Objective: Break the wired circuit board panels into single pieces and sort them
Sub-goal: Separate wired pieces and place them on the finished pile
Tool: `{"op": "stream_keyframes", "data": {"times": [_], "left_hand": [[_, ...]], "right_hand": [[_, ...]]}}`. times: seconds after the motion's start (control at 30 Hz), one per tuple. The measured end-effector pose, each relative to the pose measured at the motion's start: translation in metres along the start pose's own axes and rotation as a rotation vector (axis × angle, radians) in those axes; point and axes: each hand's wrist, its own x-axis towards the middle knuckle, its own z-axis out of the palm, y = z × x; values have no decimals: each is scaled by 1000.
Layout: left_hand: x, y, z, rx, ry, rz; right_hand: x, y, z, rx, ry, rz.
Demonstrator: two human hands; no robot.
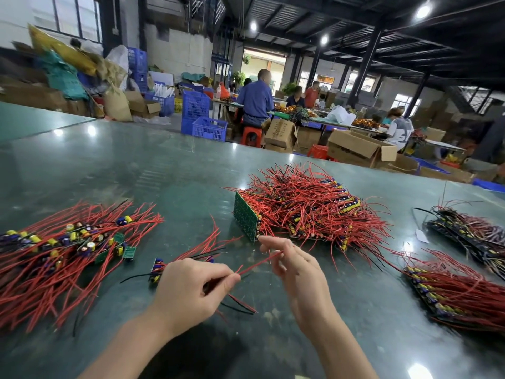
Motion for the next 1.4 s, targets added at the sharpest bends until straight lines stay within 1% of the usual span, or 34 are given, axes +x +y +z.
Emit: {"op": "stream_keyframes", "data": {"times": [0.13,0.2,0.23,0.33,0.37,0.47,0.53,0.63,0.73,0.8,0.9,0.97,1.03,1.1,1.23,1.4], "left_hand": [[1,4,1,-39,1,8],[2,6,-1,-49,19,22],[2,7,-2,-70,30,24],[0,9,-3,-187,23,-27],[-1,9,-2,-233,10,-50],[-4,8,1,-276,-23,-65],[-3,7,3,-283,-23,-74],[-1,3,3,-235,-2,-110],[2,-1,-1,-133,-62,-125],[3,-2,0,-67,-68,-74],[3,1,3,16,-16,0],[2,3,2,9,-29,0],[2,4,1,-38,-66,-31],[1,5,2,-48,-39,-39],[2,9,2,-30,20,40],[0,11,8,-162,0,8]], "right_hand": [[-1,0,4,-209,104,-285],[-3,-1,4,-270,102,-368],[-3,-1,4,-239,70,-356],[-5,-3,10,4,-65,-171],[-6,-2,13,12,-97,-132],[-9,4,21,-152,-168,-136],[-10,3,21,-185,-130,-180],[-6,-1,13,-44,6,-232],[-3,-4,8,60,94,-209],[-3,-5,8,61,80,-186],[-5,-6,14,40,-25,-109],[-7,-5,17,-45,-92,-91],[-9,-8,16,-85,-126,-91],[-10,-12,15,-93,-153,-111],[-9,-10,16,-166,-138,-138],[-9,-6,16,-160,-86,-159]]}}
